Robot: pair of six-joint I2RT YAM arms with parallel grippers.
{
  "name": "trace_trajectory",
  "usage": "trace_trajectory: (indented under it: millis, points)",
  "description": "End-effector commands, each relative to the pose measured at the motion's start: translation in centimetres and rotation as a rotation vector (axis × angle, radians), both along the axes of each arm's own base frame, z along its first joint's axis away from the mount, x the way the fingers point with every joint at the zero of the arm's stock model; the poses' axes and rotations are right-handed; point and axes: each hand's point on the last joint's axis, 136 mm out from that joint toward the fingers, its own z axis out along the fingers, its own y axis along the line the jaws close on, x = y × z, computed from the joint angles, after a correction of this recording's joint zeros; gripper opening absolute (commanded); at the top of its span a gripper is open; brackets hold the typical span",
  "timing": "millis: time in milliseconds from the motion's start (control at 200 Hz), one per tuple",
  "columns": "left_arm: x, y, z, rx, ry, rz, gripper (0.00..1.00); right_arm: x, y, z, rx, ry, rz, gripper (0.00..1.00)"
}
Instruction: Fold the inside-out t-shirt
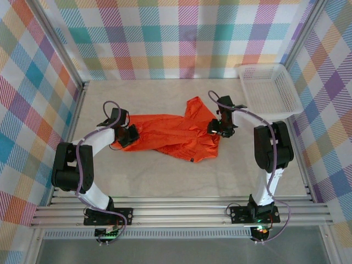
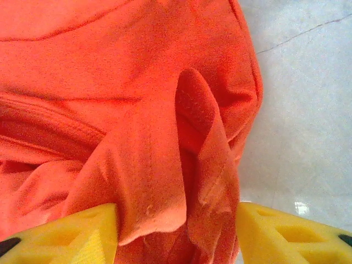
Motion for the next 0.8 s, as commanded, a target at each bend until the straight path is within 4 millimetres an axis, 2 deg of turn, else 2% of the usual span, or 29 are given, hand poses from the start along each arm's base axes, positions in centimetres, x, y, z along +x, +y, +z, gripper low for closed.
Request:
trace_trajectory:
  millis: [0, 120, 370, 620, 795]
  points:
    - [0.2, -0.2, 1.0, 0.010, -0.012, -0.010, 0.00, 0.0, 0.7, 3.4, 0.062, -0.074, 0.027, 0.56]
    - [0.3, -0.2, 1.3, 0.007, -0.017, -0.011, 0.00, 0.2, 1.2, 3.0, 0.077, -0.070, 0.046, 0.52]
    - [0.1, 0.0, 1.5, 0.015, -0.018, -0.011, 0.00, 0.4, 1.9, 1.0, 0.107, -0.029, 0.048, 0.52]
    - [0.1, -0.1, 1.6, 0.016, -0.021, -0.012, 0.00, -0.1, 1.7, -0.7, 0.093, 0.008, 0.040, 0.55]
    - [0.1, -0.1, 1.5, 0.014, -0.018, -0.012, 0.00, -0.5, 1.7, -1.1, 0.100, 0.020, 0.036, 0.59]
